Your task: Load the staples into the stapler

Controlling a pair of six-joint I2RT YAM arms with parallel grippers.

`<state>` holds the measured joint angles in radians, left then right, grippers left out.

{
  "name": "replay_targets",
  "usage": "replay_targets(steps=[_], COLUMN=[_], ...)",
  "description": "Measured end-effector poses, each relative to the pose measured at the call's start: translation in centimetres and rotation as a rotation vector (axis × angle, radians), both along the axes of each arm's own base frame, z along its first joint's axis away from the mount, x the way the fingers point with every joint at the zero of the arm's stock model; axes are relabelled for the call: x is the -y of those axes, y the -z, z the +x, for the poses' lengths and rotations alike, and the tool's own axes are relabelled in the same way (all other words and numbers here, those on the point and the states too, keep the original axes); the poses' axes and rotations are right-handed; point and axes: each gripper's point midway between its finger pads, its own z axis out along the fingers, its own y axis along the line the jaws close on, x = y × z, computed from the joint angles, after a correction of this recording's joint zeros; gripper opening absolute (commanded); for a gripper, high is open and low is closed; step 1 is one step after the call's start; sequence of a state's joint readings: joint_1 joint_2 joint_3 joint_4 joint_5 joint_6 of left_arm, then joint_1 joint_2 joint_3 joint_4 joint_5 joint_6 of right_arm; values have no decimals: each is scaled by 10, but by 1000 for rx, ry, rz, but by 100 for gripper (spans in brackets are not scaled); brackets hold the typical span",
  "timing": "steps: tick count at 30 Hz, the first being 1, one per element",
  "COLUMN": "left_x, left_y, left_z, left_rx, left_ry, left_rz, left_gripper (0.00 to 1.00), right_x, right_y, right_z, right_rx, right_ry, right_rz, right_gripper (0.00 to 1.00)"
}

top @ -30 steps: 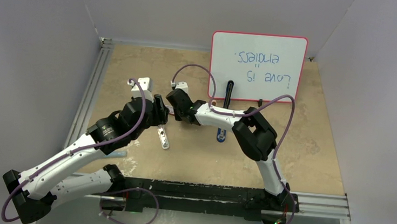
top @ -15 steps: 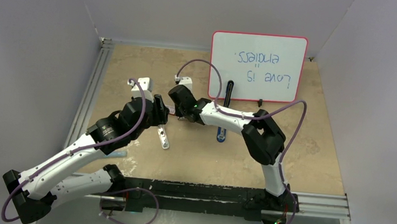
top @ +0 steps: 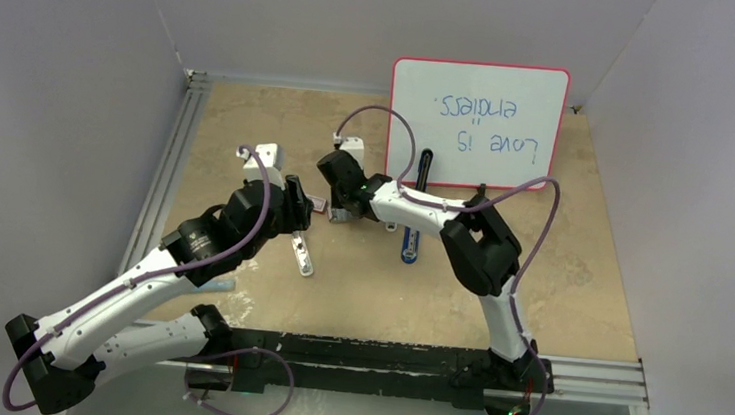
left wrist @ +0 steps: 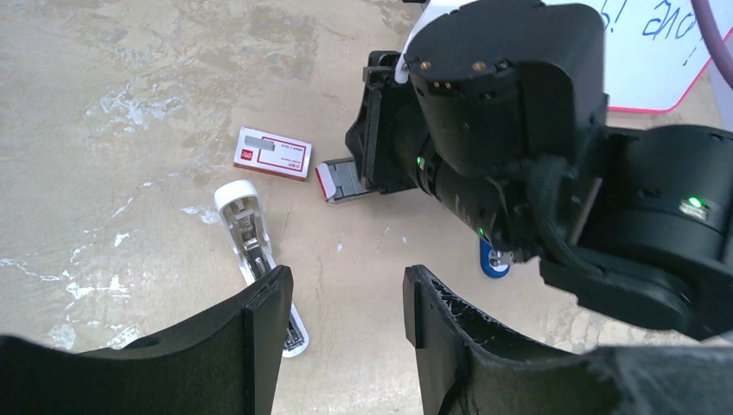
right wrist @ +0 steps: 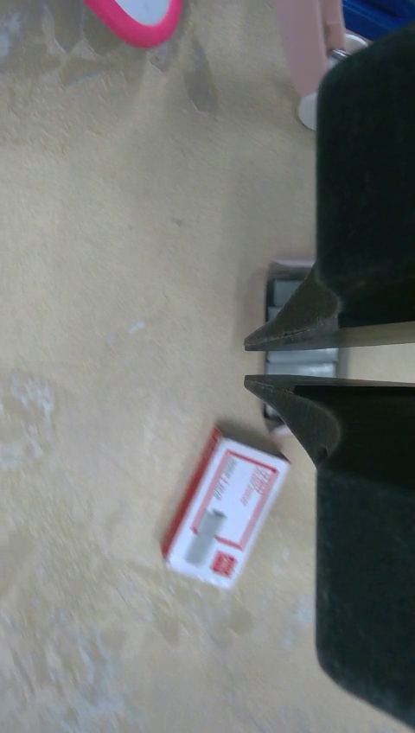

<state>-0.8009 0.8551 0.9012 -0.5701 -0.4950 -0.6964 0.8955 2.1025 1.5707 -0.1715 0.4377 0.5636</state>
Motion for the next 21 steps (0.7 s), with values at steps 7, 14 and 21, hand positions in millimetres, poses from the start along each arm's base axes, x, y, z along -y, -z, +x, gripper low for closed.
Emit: replay_targets(steps=[7, 14, 21], left_x=[1, 1, 1], left_y=[2, 2, 2], left_z=[1, 1, 1], left_rx=[-5, -7, -7], left_ry=[0, 0, 0], left_rz=[5, 7, 7], left_gripper=[50, 50, 50], right_x=[22, 27, 41], right_y=[32, 40, 40], right_z=[27, 24, -2], right_rx=[-25, -43, -103], right_ry=[59, 40, -3], right_rz=[-63, -99, -113], right_gripper=[18, 18, 18])
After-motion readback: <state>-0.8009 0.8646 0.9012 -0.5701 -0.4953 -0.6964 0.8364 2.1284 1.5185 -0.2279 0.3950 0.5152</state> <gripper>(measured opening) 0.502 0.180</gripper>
